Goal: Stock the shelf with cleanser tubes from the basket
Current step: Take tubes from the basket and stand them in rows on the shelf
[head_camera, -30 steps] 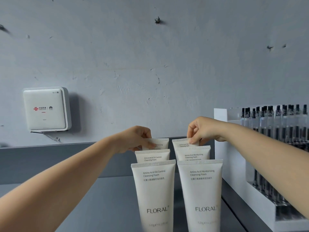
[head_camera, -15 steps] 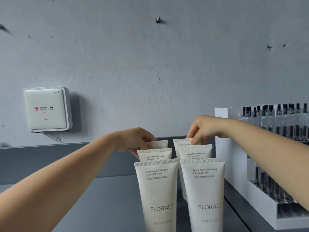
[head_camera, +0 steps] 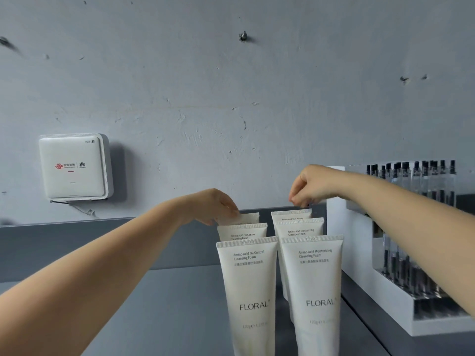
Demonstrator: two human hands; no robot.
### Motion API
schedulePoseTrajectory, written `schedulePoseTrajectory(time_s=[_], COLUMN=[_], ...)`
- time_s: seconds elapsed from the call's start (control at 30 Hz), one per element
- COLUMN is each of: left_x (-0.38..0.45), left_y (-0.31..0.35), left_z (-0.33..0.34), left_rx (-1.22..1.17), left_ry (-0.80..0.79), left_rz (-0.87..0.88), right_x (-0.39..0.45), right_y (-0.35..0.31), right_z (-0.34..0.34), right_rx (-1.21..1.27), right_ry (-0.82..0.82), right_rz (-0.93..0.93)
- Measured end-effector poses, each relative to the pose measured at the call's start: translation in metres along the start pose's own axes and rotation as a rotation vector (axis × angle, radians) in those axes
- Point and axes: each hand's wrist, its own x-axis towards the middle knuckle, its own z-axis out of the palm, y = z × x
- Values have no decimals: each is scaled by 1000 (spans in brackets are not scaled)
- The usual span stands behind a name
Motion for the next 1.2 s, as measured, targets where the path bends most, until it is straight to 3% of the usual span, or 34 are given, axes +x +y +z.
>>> schedulePoseTrajectory(time_s=[0.23,0.43,0.57,0.9,1.2], left_x=[-34,-70,-97,-165,-206], left_y=[20,33,40,69,111], left_z=[-18,-8,12,81,231], left_rx=[61,243,461,582,696], left_ry=[185,491,614,666,298], left_rz=[83,223,269,495,501], right_x=[-30,-76,-112,-207,-322], right_y=[-39,-60,-62,-18,86], right_z=[-13,0,21,37,82], right_rx=[-240,-404,-626,-800,-828], right_ry=[288,483,584,506,173], right_rz=[-47,-79,-126,-143,6])
